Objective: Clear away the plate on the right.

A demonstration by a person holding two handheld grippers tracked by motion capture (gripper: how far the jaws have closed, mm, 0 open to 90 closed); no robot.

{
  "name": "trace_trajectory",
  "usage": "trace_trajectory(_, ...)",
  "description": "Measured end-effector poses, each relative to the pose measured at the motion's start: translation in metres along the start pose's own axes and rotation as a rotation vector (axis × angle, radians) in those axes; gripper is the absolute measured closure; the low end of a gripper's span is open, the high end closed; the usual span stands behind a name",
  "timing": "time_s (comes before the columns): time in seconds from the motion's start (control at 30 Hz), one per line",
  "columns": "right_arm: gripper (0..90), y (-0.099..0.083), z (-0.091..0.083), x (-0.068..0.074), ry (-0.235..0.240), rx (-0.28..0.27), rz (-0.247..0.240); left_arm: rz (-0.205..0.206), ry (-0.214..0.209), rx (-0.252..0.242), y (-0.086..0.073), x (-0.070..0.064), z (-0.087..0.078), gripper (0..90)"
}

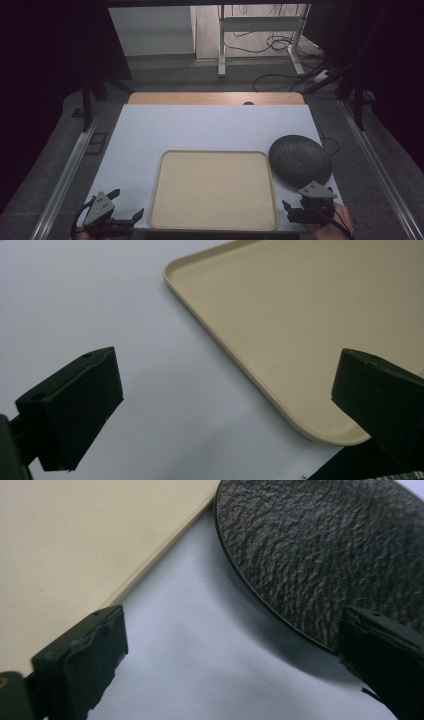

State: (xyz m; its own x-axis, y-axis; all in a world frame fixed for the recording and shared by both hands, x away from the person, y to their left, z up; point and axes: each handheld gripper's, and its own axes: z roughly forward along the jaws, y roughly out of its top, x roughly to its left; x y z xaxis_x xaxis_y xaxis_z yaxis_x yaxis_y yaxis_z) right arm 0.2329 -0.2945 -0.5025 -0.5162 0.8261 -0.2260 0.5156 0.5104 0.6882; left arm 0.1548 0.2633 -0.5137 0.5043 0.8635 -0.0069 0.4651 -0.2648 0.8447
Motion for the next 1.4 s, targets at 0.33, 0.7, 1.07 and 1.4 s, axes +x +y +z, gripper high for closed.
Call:
trace_trajectory(0.33,15.8,0.004,0.001,0.004,-0.086,0.033,-0.083,0.011,-0.004,0.008,0.0,-0.001,0.001,0.0)
trace_trajectory(0.7,25.6,0.009,0.004,0.011,-0.183,0.066,-0.232,0.008,-0.002,0.004,0.0,0.0,0.0,0.0)
trace_trajectory(1.07,34.1,0.005,0.012,0.015,-0.268,0.1,-0.4,0.008,-0.002,0.005,0.0,0.0,0.0,0.0)
trace_trajectory(1.4,40.9,0.005,0.02,0.021,-0.338,0.13,-0.546,0.008,-0.002,0.006,0.0,0.0,0.0,0.0)
